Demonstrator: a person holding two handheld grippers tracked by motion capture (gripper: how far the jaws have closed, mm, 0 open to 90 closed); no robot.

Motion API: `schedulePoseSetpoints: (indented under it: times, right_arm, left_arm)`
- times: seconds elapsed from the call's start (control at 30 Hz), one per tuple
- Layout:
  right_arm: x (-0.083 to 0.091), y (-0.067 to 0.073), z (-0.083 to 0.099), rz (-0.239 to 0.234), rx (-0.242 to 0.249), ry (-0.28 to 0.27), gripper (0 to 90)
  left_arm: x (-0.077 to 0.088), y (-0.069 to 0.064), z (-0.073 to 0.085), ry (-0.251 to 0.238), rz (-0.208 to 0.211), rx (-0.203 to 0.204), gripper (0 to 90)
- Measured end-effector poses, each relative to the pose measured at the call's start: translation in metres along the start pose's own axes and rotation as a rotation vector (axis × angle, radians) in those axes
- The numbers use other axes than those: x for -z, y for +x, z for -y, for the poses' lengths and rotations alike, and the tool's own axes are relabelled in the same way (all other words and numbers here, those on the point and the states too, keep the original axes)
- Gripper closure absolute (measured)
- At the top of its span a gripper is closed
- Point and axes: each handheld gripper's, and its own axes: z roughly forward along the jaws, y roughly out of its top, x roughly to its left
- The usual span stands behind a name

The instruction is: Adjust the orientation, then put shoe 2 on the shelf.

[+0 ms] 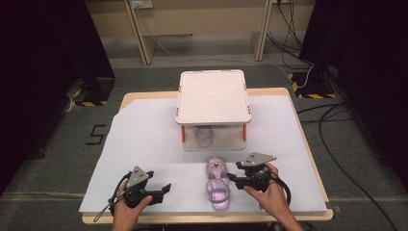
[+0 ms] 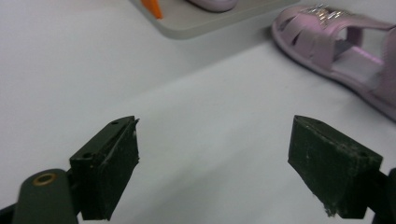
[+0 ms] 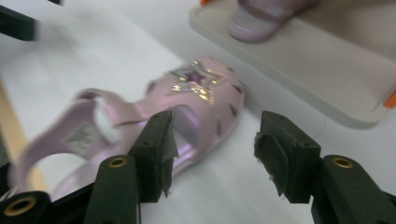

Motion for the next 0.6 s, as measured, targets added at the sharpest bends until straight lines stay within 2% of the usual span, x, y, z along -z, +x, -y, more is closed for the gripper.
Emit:
schedulePoseSetpoints:
  times: [0.17,0.3,0.47,0.6]
  right_arm:
    - [0.002,0.023,-0.006,-0.033,0.059,-0.015,46.5]
    - [-0.011,0.038,-0.007,-0.050,0.109,0.012,47.3]
    - [-0.028,0.041,-0.007,-0.012,0.133,0.050,50.1]
    - [-0.033,0.040,-0.007,0.012,0.138,0.065,52.7]
  left_arm:
    - [0.001,0.009,0.005,0.021,-0.026,0.019,15.9]
    - [-0.001,0.007,0.006,0.031,-0.017,0.010,15.9]
    - [-0.001,0.005,0.006,0.031,-0.013,0.002,16.0]
    - [-0.002,0.006,0.005,0.029,-0.015,0.006,16.0]
